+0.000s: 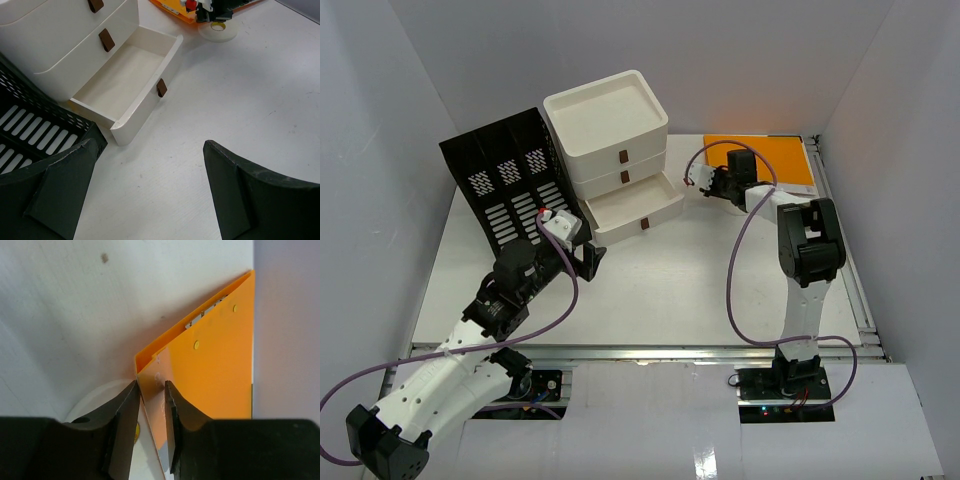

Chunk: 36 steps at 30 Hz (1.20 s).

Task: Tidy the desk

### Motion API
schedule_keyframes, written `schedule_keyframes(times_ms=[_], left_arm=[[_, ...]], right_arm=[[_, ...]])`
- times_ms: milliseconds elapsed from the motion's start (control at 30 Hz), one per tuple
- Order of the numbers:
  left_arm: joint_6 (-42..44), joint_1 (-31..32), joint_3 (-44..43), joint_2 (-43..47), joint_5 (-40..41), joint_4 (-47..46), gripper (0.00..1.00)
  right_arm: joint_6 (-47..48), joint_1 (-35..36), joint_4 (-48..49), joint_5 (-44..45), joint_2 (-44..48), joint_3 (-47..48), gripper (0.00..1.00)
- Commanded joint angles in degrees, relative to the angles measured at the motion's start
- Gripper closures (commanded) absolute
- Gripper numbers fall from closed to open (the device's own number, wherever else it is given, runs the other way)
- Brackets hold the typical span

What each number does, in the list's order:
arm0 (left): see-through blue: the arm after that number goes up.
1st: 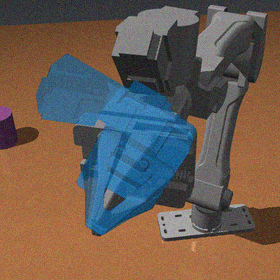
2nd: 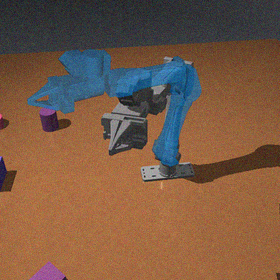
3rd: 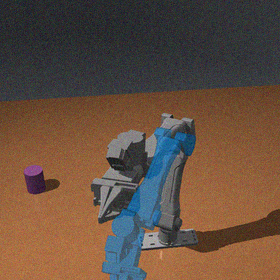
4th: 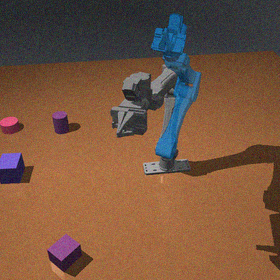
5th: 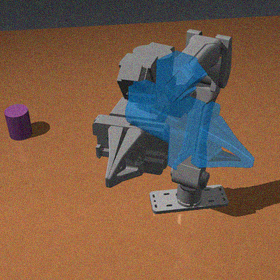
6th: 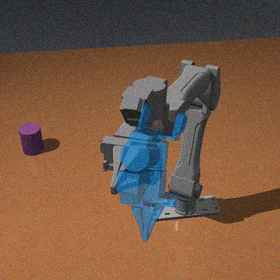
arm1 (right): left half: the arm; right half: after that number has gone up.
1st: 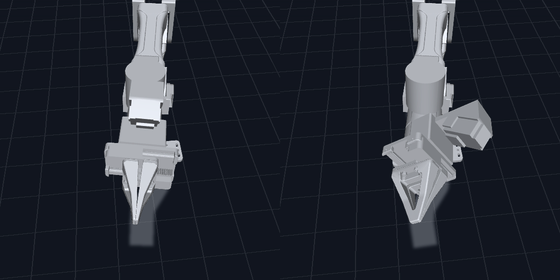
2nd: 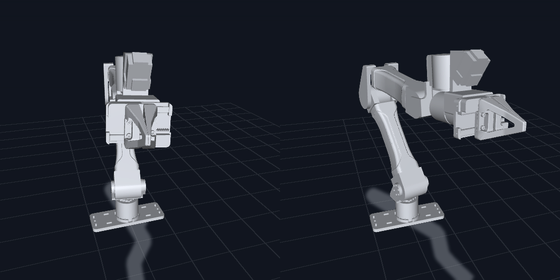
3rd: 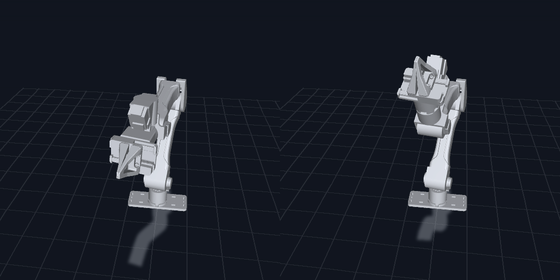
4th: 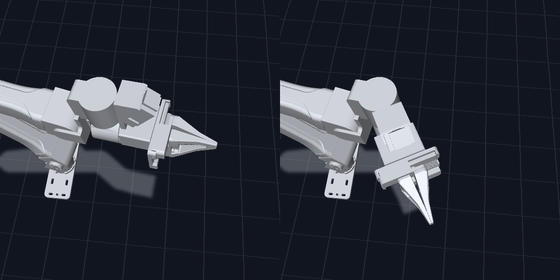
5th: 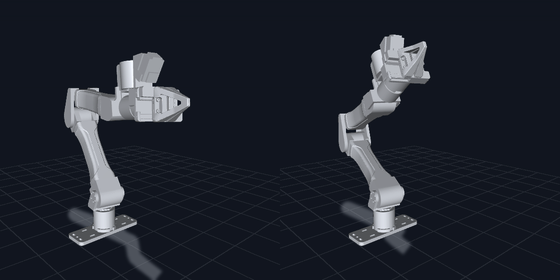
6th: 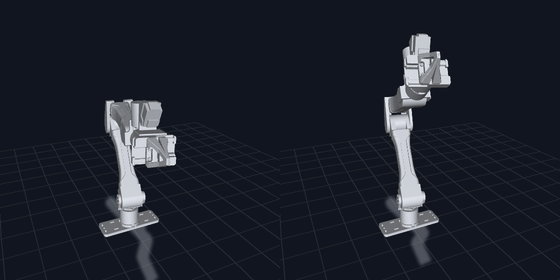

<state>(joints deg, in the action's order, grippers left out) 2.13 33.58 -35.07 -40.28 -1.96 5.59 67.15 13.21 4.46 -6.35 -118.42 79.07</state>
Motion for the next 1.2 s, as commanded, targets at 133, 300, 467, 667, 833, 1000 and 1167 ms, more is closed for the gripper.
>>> schedule_keyframes(times_ms=[133,300,467,667,833,1000,1167], left_arm=[[0.15,-0.18,-0.97,-0.51,-0.06,0.13,0.02],[0.15,-0.18,-1.00,-0.33,-0.37,0.21,0.02],[0.07,-0.18,-1.05,-0.19,-0.60,0.22,0.02],[-0.02,-0.18,-1.05,0.02,-0.77,0.30,0.02],[0.07,-0.18,-1.08,0.11,-0.62,0.30,0.02],[0.11,-0.18,-1.14,0.11,-0.90,0.30,0.02],[0.15,-0.12,-1.17,-0.07,-1.03,0.30,0.02]], right_arm=[[-9.09,-1.46,-0.27,-2.64,1.63,0.44,0.34],[-19.15,-5.82,-12.97,-13.06,4.31,5.14,0.27],[-27.51,-9.58,-27.61,-19.65,1.25,13.76,0.27],[-31.66,-10.57,-30.67,-20.10,-1.66,15.98,0.26],[-33.16,-10.57,-32.58,-19.59,-4.39,18.78,0.26],[-33.70,-10.53,-32.50,-18.44,-5.11,17.44,0.24],[-33.27,-9.78,-32.35,-17.04,-6.62,16.94,0.23]])
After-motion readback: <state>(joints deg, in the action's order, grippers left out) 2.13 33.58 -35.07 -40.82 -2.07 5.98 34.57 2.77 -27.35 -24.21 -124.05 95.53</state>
